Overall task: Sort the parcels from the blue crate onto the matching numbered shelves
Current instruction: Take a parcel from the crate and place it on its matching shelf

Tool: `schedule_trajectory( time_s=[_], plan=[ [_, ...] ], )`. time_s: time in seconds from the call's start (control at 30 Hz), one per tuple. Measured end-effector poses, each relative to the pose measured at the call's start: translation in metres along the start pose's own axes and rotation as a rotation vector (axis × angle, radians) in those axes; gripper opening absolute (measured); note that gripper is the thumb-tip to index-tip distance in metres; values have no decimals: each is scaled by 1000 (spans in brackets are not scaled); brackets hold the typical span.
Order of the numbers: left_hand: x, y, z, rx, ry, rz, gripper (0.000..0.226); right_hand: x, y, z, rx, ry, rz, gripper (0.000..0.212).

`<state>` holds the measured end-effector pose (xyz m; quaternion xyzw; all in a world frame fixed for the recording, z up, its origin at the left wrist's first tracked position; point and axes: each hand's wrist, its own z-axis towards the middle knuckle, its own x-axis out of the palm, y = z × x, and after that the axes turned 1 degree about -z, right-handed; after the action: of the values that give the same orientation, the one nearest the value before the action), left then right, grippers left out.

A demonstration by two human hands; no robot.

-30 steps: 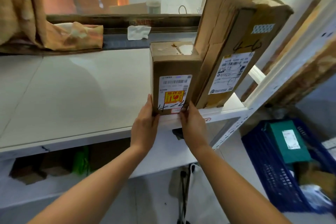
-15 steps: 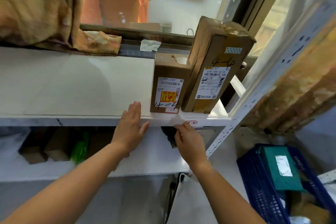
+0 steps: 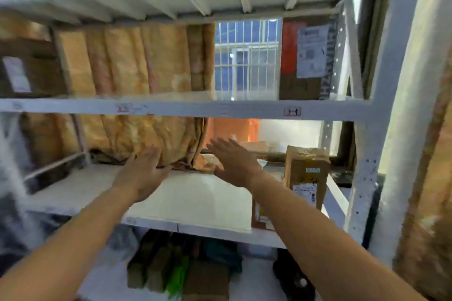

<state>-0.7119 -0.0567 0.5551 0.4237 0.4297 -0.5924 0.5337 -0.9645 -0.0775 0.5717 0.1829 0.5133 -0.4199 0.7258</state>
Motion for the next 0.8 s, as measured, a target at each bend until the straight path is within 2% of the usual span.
schedule_trajectory(
  time_s=[0.13,0.27,0.37,0.57,0.73,0.8],
  plan=[
    [-105,58,-4,-102,-42,110,70,-76,38,68,53,64,51,64],
    [-150,104,-35,-183,-60,235,66,-105,92,108,15,154,96,62],
    [-152,147,-70,-249,-9,226,70,-101,140,126,-31,199,116,61],
    [-142,255,-147,-502,43,88,68,-76,242,163,-118,226,192,58],
    [-123,341,-227,-646,78,184,67,-44,340,197,-254,285,235,53],
    [-115,372,-264,-707,109,182,67,-26,384,208,-298,338,252,57]
  ],
)
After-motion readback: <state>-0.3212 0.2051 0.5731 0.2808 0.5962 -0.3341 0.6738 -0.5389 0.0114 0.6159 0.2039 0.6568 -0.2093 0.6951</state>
